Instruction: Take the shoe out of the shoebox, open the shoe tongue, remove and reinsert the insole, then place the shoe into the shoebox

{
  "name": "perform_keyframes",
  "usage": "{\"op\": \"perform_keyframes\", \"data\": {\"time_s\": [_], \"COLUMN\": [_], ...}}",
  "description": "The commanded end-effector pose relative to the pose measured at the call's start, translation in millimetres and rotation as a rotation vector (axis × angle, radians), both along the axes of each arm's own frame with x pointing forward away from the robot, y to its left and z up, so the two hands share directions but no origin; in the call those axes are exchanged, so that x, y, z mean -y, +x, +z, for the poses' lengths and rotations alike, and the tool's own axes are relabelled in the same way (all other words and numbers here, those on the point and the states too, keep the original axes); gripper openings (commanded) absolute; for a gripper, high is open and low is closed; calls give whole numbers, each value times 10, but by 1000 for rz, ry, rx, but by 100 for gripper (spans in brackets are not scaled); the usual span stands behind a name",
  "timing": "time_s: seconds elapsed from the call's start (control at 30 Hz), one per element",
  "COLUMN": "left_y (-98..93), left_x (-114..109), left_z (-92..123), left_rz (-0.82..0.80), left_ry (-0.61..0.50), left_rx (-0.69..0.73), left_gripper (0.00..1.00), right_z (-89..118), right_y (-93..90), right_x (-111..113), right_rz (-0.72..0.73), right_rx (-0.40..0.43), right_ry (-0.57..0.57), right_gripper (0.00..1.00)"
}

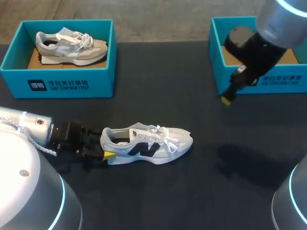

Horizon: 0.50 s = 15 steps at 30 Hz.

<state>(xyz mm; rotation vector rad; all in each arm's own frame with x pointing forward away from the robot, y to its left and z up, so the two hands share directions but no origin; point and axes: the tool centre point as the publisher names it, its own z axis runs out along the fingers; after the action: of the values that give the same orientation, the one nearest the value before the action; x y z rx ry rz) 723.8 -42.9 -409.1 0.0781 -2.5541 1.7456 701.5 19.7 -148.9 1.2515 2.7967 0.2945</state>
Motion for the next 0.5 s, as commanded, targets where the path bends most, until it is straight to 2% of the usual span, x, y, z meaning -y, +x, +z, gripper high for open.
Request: {"op": "perform_keyframes", "data": {"time_s": [0.03,0.13,0.2,0.5], "left_y": [33,33,33,33], "left_x": [11,11,11,11], "left_z": [-34,-34,-34,-34], "left_rz": [-2,-2,-2,-2], "left_ry": [3,3,3,3], "left_rx": [-1,-1,-1,-1], "left_gripper": [0,0,0,0], "right_z": [-117,-206,-244,-244], "right_y": [72,65,67,67], "right_x": [-220,-267,-323,-323], "right_rz": [-56,-91,-65,-65], "right_rx": [-56,-77,-90,-90], "right_ry": [-61,-62,-46,-46], "right_gripper": [100,100,100,100]}}
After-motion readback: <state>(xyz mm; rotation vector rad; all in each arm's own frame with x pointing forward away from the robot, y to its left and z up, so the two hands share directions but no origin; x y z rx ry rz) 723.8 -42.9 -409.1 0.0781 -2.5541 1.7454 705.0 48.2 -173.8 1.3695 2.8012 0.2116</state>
